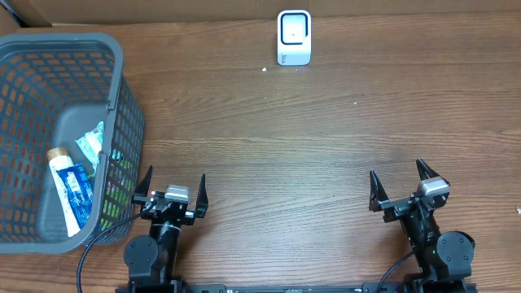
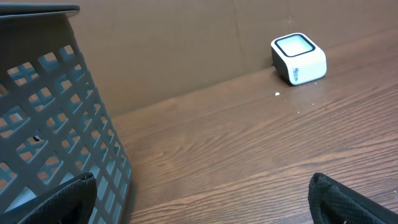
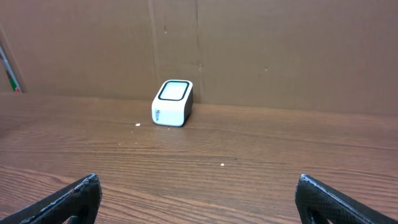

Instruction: Scan the item barcode

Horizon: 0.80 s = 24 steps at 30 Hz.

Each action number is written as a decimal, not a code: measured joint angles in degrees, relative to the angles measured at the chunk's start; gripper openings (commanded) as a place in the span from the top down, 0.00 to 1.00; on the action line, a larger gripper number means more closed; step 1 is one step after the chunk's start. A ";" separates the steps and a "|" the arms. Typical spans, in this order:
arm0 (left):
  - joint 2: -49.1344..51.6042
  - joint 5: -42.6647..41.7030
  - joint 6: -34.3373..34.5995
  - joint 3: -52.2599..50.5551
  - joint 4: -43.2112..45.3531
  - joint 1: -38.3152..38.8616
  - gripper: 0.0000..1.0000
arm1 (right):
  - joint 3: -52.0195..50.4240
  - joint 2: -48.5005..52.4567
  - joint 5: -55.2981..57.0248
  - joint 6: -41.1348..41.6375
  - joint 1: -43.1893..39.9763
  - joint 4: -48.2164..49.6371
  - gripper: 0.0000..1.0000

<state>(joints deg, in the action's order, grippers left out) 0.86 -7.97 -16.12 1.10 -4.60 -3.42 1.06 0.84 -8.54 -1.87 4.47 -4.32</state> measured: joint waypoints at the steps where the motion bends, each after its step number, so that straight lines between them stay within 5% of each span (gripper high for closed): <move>1: 0.00 0.00 0.00 0.00 0.00 0.00 0.00 | 0.00 0.02 0.00 -0.02 0.02 0.00 0.00; 14: 0.00 -0.52 0.13 -0.02 0.70 0.00 0.00 | 0.00 0.00 0.52 0.20 0.00 1.09 0.00; 18: 0.00 -4.17 4.76 0.00 4.02 0.00 0.00 | 0.00 0.02 -4.94 0.35 0.00 4.85 0.00; 24: 3.30 -5.95 9.84 8.20 -2.23 0.00 0.00 | 4.42 2.32 -8.31 0.37 0.00 4.20 0.00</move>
<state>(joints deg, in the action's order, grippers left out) 4.16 -13.91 -6.28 9.30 -6.83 -3.42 5.48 3.16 -16.84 -1.50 4.47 -0.12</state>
